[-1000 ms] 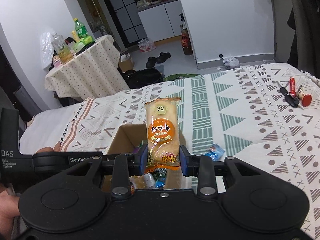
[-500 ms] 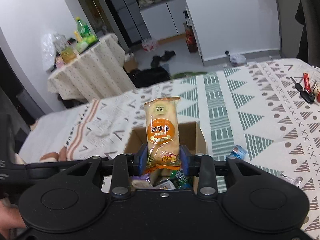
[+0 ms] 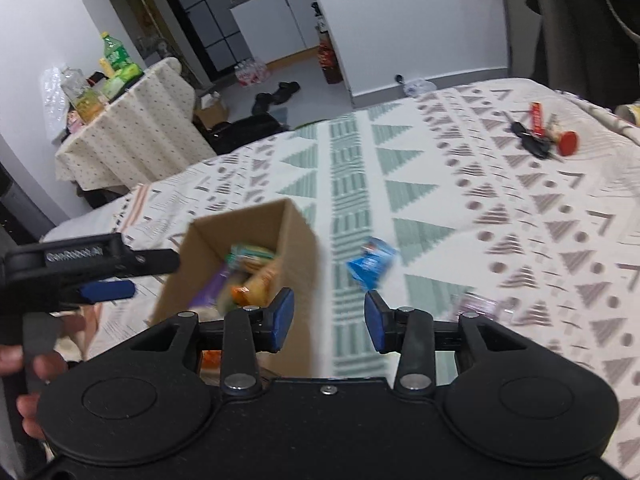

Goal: Organize snacks
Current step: 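Lower both snacks into the cardboard box and open both grippers, then grasp the blue packet with the left gripper while the right grasps the purple candy bag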

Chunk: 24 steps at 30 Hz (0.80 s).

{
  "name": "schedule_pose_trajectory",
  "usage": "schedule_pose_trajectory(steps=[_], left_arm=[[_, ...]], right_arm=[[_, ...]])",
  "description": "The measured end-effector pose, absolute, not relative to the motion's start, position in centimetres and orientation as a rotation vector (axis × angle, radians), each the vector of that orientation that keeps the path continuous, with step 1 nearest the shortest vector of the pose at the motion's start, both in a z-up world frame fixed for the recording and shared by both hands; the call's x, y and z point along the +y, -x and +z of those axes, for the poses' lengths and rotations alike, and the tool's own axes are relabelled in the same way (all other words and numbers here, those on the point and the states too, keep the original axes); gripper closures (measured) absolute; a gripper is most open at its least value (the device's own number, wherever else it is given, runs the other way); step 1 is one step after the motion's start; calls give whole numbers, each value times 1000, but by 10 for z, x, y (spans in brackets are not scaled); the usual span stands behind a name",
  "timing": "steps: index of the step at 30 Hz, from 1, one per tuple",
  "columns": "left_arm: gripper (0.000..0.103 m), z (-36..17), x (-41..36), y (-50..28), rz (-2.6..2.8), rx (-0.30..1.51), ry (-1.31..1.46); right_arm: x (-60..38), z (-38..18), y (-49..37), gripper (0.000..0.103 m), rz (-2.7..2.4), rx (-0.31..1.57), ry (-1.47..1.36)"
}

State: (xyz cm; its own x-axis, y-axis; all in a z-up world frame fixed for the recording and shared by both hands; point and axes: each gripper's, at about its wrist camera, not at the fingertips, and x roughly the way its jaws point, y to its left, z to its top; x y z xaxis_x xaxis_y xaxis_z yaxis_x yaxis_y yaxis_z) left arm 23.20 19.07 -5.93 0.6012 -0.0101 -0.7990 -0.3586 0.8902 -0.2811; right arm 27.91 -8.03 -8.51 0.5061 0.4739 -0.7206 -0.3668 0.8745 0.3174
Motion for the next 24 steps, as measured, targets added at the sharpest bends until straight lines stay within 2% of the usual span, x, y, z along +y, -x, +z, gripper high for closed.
schedule_pose_trajectory(steps=[8,13,21,24], left_arm=[[18,-54,154,-235,195,901,435],[18,-53,132,-241,194,901,417],[18,-55,100,-255,168,895,380],[18,-56,89,-262,151,886,355]], right_arm=[[-121,-87,-283,63,504,921,-112],[-141,-91,-288,51,523,927,-83],[-158,-113,-300,41,563,946,-24],[-163,-124,-305,40,589,940,-11]])
